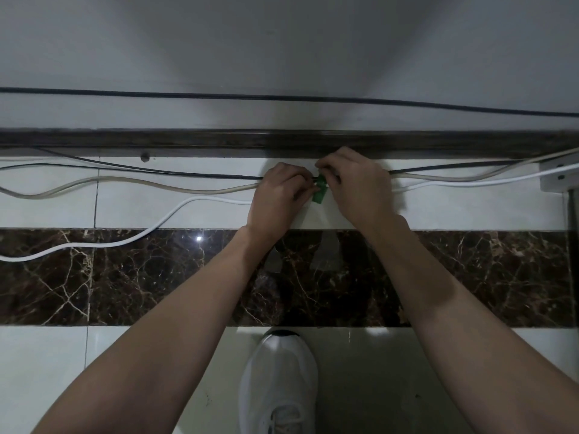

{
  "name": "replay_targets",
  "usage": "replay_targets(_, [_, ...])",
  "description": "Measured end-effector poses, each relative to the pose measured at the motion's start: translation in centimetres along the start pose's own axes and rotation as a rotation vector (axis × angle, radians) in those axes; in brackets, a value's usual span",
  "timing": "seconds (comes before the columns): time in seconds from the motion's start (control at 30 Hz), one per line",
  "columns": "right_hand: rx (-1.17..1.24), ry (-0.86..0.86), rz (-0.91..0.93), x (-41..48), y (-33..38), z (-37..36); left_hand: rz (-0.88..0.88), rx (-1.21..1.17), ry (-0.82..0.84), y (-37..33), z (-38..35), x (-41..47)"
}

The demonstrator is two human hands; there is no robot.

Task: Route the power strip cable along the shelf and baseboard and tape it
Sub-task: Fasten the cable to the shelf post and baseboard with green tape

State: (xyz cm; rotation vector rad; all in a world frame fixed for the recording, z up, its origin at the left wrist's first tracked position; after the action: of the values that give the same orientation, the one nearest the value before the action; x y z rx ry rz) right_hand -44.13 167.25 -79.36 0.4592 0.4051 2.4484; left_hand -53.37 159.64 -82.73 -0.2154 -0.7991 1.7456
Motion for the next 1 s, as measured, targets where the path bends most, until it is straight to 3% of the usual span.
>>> replay_targets(0.73, [-0.043,-0.279,-0.111,-4.0,-1.1,2.0,0.012,-0.010,0.019,0.2,-0.3,0.2])
replay_targets(1.0, [-0.003,-0.142,-0.036,-3.7,-1.2,-0.4,0.016,-0.004,0.024,0.1,-0.1,0.3])
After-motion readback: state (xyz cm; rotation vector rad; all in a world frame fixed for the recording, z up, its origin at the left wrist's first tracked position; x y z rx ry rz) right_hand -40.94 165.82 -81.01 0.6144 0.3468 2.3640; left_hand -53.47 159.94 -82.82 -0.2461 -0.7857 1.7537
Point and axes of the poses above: each hand's wrist, its own x-axis towards the middle knuckle, its own z-axis out of the back of the hand, y = z × x, the point moved 10 cm from there along x, towards the middle knuckle, and after that the axes turned 9 degrees about z, right-handed, at the moved point
